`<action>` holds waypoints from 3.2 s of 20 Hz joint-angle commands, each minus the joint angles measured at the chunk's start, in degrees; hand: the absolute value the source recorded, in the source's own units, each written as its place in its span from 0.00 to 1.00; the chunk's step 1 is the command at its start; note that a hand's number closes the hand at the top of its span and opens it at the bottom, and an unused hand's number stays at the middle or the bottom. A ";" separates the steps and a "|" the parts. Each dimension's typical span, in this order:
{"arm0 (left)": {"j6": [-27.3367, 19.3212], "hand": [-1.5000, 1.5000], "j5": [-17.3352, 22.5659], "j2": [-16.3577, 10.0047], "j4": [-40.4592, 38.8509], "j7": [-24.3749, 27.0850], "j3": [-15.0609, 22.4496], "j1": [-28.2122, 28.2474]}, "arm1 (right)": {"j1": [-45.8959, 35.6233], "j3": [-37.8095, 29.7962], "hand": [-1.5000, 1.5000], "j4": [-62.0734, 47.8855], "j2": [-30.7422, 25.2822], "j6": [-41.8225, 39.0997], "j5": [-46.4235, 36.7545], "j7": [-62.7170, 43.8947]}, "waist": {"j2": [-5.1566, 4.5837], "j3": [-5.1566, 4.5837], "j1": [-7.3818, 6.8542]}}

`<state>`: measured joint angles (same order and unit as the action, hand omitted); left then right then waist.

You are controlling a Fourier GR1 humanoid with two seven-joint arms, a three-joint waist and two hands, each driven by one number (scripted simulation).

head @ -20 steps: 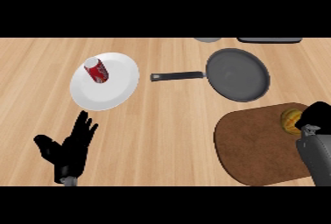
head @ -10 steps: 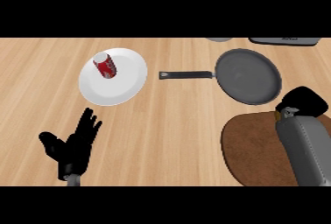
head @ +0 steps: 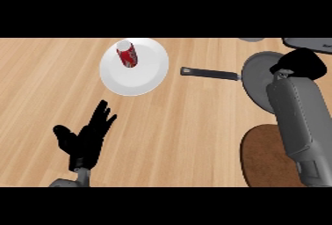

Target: Pick the squash from the cutting board and place it in the pan

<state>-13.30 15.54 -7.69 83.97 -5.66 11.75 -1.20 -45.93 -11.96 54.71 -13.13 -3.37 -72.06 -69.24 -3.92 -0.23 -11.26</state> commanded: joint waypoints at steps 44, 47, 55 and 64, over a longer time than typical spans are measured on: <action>-2.29 0.50 0.76 -0.15 -1.57 -0.60 -3.69 2.25 | -3.04 -42.08 0.00 -8.35 5.38 23.87 -42.57 -14.69 | 2.16 0.52 7.74; -1.17 0.50 1.57 -0.77 -1.14 -0.45 -4.25 3.26 | -1.48 -43.49 0.00 -10.79 4.55 29.18 -44.05 -13.03 | 1.91 0.47 6.97; -1.92 0.50 0.96 -0.26 -1.03 -1.54 -3.69 2.26 | -1.63 -44.51 0.00 -4.70 6.63 49.04 -40.89 -1.47 | 2.35 0.61 7.51; -1.02 0.50 1.66 -0.68 -2.24 -1.19 -4.75 2.39 | -2.70 -44.37 0.00 0.65 12.99 74.17 -32.95 3.55 | 3.18 0.38 8.18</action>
<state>-15.07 16.59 -8.09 83.18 -6.54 7.60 1.64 -48.06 -57.59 54.89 -2.26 55.61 -108.40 -61.03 -0.95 0.31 -3.34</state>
